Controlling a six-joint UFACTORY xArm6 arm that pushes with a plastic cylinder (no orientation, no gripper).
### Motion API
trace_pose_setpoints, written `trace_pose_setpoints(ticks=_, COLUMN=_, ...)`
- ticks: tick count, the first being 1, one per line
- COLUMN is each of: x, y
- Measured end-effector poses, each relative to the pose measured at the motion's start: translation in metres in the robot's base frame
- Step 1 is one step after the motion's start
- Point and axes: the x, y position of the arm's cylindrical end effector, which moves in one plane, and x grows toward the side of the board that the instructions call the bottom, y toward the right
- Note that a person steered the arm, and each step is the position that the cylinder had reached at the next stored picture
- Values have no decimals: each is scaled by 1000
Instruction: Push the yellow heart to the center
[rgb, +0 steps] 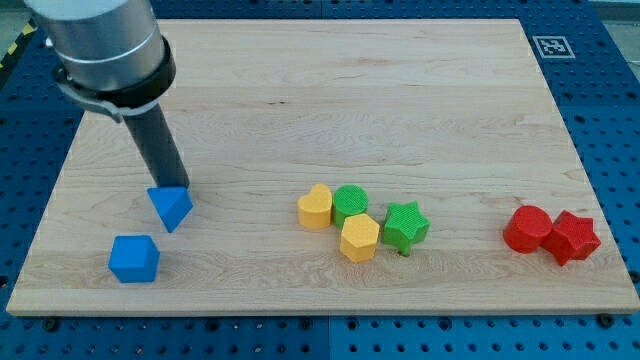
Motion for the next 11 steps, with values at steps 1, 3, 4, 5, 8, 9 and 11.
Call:
trace_pose_setpoints(ticks=1, x=18, y=0)
trace_pose_setpoints(ticks=3, x=10, y=59)
trace_pose_setpoints(ticks=4, x=25, y=109)
trace_pose_setpoints(ticks=5, x=60, y=147)
trace_pose_setpoints(ticks=8, x=112, y=192)
trace_pose_setpoints(ticks=9, x=115, y=192)
trace_pose_setpoints(ticks=11, x=121, y=191)
